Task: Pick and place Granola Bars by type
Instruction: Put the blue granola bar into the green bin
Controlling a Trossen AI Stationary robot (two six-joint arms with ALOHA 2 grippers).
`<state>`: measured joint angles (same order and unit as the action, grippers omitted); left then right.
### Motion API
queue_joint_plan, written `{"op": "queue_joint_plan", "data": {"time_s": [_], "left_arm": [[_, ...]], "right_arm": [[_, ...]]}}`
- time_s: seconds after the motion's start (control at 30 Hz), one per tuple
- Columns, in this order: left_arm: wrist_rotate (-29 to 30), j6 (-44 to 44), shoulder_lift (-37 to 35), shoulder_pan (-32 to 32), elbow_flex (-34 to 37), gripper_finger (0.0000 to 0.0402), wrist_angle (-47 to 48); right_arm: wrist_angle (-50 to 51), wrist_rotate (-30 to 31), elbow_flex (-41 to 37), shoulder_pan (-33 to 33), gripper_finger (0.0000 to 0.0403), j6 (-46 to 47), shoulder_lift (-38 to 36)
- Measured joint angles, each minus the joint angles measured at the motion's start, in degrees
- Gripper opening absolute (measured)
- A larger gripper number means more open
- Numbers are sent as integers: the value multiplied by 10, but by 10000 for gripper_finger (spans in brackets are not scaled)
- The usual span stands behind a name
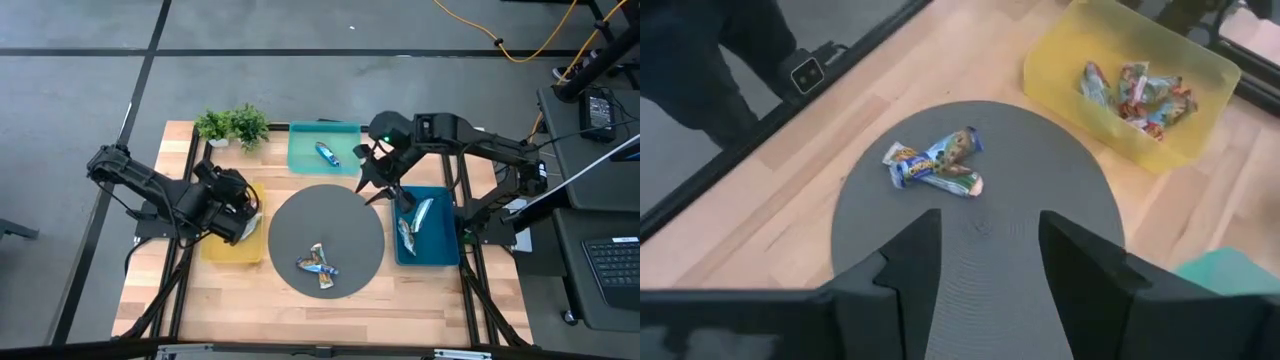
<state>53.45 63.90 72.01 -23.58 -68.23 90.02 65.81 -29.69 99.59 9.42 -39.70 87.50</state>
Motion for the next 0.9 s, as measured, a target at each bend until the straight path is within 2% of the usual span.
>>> {"op": "queue_joint_plan", "data": {"time_s": [0.33, 0.53, 0.67, 0.8, 0.9], "left_arm": [[6, -43, 0, 16, 0, 226, 0], [9, -82, 0, 16, 0, 226, 0], [12, -101, 0, 16, 0, 226, 0], [38, -112, 0, 16, 0, 226, 0], [43, -125, 0, 16, 0, 226, 0]], "right_arm": [[-18, -2, 0, -46, 172, 3, 53], [-44, 50, 0, -112, 172, 7, 88], [-94, 97, 0, -141, 172, 79, 111], [-128, 134, 0, -157, 174, 159, 127], [-140, 166, 0, -169, 185, 220, 134]]}}
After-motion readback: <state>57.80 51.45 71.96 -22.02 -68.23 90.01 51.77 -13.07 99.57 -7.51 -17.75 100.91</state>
